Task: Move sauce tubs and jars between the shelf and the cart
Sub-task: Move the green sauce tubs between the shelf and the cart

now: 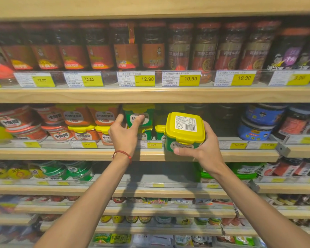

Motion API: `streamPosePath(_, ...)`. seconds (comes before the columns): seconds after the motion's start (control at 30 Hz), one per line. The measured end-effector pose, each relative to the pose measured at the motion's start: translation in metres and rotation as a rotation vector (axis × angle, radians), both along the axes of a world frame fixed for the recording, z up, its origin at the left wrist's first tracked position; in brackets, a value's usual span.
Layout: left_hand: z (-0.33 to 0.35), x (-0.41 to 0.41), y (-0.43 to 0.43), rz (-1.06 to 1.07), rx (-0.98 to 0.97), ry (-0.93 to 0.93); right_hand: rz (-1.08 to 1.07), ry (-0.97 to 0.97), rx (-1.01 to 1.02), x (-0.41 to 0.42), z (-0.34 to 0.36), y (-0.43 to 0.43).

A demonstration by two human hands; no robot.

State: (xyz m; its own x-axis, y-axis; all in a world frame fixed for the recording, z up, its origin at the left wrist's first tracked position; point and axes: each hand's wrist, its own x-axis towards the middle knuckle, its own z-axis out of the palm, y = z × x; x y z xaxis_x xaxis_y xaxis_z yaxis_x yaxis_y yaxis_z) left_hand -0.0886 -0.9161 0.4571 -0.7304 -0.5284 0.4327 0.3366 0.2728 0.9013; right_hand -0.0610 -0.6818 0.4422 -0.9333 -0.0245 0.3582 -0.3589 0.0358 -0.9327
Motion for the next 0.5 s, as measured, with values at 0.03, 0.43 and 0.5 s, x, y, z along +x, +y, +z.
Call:
streamPosePath(0.03, 0.0015, -0.0002, 0.0002, 0.003, -0.037, -0.023, 0.000, -0.001, -0.006, 0.0004, -0.0001, -0.0006)
streamPosePath(0.43, 0.0022, -0.0003, -0.0006, 0.062, 0.027, -0.064, 0.007, -0.036, -0.075, 0.0054, -0.0042, -0.0062)
streamPosePath(0.5, -0.0001, 0.0047, 0.0022, 0.029, 0.080, -0.060, 0.011, -0.035, -0.074, 0.0065, -0.0041, -0.0057)
